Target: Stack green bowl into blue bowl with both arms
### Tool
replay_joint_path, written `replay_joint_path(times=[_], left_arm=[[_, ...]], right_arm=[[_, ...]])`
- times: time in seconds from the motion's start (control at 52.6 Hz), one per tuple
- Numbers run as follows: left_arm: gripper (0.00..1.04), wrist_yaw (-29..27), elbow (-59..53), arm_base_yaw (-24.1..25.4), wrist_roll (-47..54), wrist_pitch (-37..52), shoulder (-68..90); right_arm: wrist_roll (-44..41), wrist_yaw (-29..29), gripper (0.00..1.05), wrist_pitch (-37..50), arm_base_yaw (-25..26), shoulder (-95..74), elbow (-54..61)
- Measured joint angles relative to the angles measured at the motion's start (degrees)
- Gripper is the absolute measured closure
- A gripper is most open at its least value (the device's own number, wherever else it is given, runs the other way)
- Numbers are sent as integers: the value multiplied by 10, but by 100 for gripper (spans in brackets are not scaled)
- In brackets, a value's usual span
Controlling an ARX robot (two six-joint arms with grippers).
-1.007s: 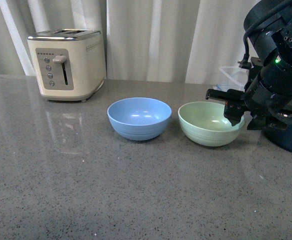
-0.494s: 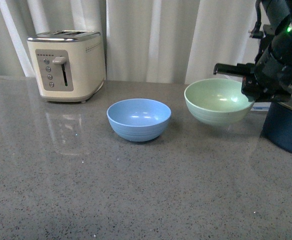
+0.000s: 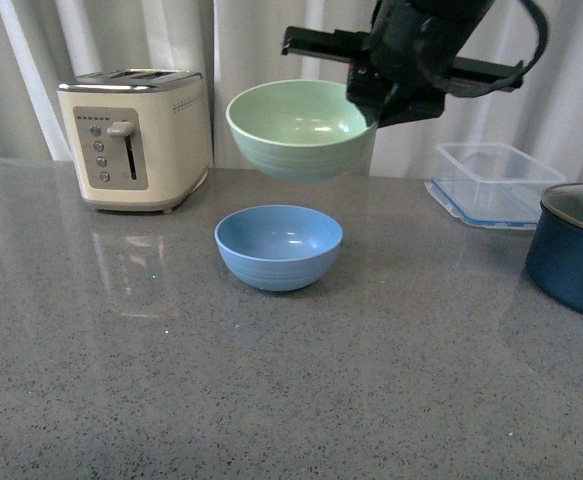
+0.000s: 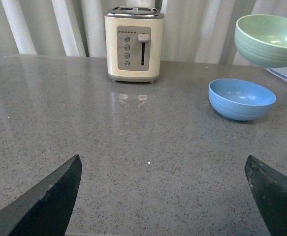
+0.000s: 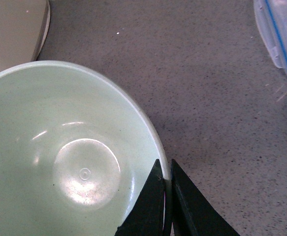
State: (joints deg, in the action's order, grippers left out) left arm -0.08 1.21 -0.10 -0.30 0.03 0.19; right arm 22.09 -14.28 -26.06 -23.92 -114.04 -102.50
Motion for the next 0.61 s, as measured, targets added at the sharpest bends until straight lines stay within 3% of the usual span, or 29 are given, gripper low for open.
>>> replay_joint_path(times=[0.608], left_arm=[[7, 0, 0, 0, 0, 0, 0]], right_arm=[[-19, -46, 104, -13, -26, -88, -37]])
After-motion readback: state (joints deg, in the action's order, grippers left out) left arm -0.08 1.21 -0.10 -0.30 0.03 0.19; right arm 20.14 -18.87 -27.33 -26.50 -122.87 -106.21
